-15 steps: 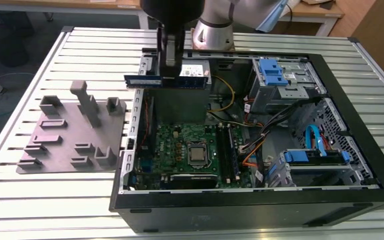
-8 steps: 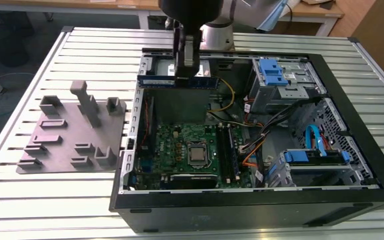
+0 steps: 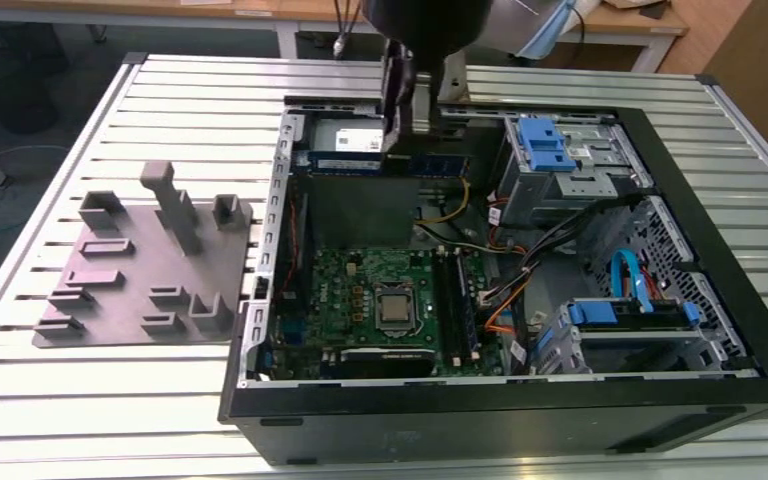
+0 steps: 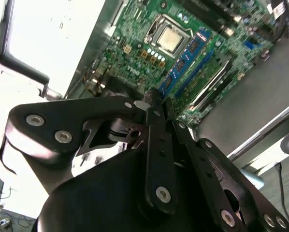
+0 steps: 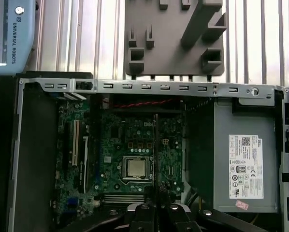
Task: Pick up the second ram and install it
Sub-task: 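Pick up the second ram and move it above second insertion slot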
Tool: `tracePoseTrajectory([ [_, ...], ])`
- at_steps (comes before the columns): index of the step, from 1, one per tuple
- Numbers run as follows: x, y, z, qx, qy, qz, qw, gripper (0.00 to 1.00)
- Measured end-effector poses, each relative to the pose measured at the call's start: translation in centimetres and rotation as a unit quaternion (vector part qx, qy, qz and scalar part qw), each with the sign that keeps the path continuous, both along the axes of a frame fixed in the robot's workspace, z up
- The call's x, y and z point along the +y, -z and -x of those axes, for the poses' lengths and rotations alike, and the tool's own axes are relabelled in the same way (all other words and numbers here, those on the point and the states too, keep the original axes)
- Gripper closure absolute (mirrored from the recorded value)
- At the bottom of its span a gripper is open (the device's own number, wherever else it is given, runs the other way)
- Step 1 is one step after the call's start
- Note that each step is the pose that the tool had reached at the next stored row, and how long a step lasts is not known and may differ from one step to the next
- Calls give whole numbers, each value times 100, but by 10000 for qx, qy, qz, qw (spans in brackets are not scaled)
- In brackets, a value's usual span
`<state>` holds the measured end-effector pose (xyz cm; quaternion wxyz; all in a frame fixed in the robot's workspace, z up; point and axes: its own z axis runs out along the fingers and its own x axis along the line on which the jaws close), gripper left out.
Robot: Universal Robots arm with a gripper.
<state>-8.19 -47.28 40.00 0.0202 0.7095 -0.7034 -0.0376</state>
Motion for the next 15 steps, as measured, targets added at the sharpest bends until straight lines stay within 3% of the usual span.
tracePoseTrajectory([
  [5,0,38,-111,23,0,-32,10000,89],
  [15,0,220,-241,27,1,-34,10000,89],
])
